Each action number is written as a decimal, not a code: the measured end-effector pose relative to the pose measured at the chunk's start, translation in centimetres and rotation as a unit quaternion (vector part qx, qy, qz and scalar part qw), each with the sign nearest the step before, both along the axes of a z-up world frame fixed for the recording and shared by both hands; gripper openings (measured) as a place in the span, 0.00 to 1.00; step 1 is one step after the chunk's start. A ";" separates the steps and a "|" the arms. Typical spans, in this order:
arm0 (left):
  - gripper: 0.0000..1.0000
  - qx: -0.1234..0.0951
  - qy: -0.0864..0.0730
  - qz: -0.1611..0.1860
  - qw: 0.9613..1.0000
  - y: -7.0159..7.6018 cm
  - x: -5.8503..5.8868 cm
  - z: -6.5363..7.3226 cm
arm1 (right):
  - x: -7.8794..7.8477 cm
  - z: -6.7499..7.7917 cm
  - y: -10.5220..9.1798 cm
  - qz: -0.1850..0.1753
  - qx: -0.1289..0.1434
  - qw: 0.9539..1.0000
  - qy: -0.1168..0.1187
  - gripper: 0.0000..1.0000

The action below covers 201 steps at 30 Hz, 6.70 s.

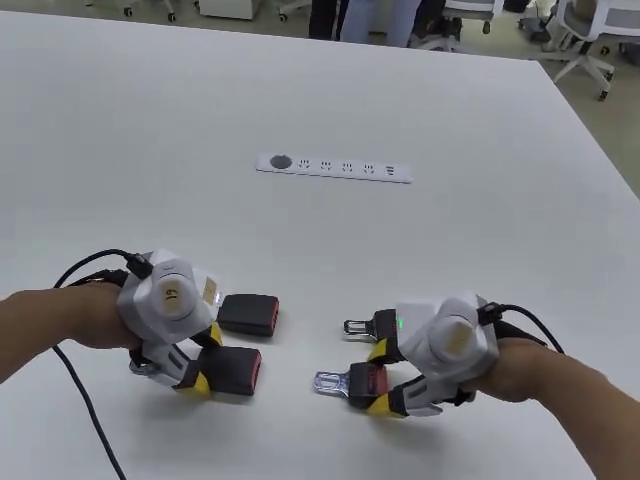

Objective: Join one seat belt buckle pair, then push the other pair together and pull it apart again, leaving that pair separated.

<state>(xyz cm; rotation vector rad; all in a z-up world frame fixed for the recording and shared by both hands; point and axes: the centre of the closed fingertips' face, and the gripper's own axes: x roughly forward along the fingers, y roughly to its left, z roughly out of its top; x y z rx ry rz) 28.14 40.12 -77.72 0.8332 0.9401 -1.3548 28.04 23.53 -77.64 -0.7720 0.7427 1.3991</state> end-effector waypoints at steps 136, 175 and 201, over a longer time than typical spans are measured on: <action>0.31 -0.005 -0.005 0.008 1.000 -0.3 -0.3 0.2 | 0.1 0.1 9.3 0.019 0.040 0.999 -0.017 0.27; 0.32 0.007 0.002 -0.010 1.000 0.1 -0.2 -0.1 | -0.5 0.5 9.7 0.017 0.070 0.997 -0.015 0.29; 0.40 0.002 -0.008 -0.001 1.000 0.6 -0.2 0.2 | -0.7 0.5 10.0 0.010 0.074 0.997 -0.028 0.37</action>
